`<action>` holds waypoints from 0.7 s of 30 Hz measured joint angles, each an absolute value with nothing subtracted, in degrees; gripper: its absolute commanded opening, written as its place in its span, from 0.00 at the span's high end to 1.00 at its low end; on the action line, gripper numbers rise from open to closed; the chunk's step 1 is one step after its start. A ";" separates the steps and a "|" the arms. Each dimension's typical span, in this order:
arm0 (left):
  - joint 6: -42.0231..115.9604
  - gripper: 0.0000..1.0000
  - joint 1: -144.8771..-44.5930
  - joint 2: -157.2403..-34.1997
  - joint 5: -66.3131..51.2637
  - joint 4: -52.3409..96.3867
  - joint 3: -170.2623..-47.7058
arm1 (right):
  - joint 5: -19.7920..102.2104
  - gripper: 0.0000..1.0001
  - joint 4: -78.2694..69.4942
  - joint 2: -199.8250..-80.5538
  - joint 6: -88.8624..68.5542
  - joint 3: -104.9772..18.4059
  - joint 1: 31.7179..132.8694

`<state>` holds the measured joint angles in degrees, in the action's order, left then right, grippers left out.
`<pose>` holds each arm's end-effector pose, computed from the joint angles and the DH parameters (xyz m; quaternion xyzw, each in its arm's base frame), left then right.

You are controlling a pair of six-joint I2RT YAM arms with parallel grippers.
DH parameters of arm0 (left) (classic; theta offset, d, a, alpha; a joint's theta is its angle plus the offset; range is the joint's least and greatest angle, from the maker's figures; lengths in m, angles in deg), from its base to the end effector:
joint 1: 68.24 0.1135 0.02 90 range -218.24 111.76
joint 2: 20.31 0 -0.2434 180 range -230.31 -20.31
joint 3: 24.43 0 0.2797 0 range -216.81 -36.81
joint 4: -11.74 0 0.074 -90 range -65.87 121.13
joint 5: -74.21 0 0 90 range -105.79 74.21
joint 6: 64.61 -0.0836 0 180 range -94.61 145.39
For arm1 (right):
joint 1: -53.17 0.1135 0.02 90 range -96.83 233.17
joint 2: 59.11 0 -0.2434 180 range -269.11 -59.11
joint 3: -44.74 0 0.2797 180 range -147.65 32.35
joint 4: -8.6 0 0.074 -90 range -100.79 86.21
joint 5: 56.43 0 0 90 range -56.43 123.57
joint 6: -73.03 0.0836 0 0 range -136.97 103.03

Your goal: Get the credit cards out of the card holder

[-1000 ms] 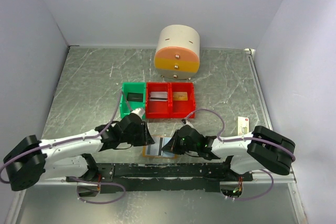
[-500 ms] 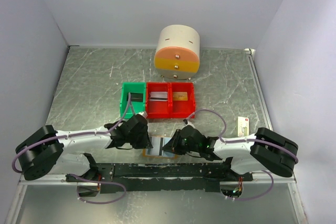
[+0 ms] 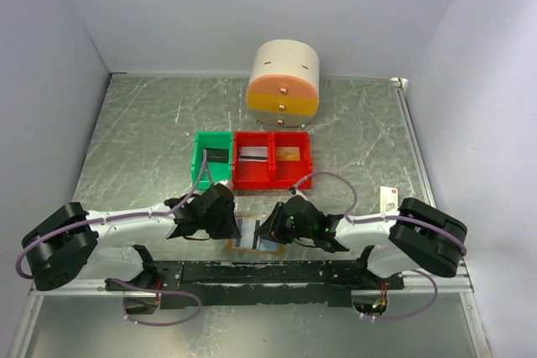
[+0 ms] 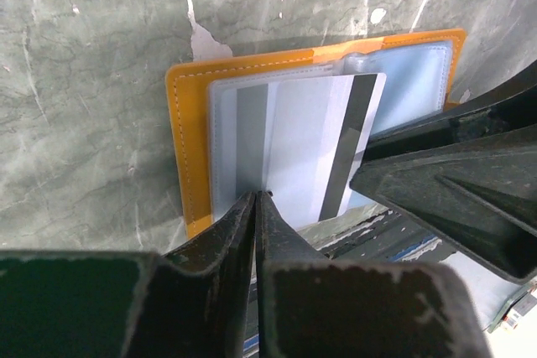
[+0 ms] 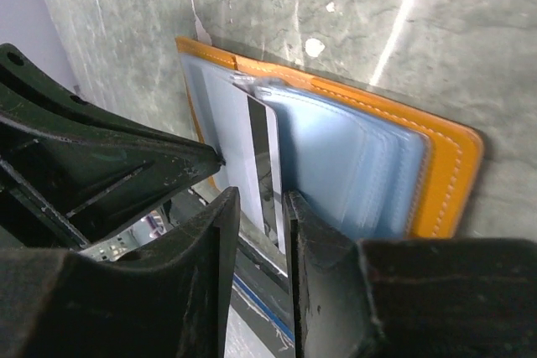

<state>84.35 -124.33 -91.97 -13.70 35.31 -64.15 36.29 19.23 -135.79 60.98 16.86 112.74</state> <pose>0.1481 -0.2258 0.0667 -0.0185 0.9547 -0.2594 0.1445 0.1343 0.2365 0.0426 0.1334 0.8893 0.4150 0.1384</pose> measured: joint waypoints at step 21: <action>84.28 0.80 -124.33 -91.60 -13.70 34.65 -63.62 | 35.61 1.00 17.38 -130.70 60.96 18.79 112.21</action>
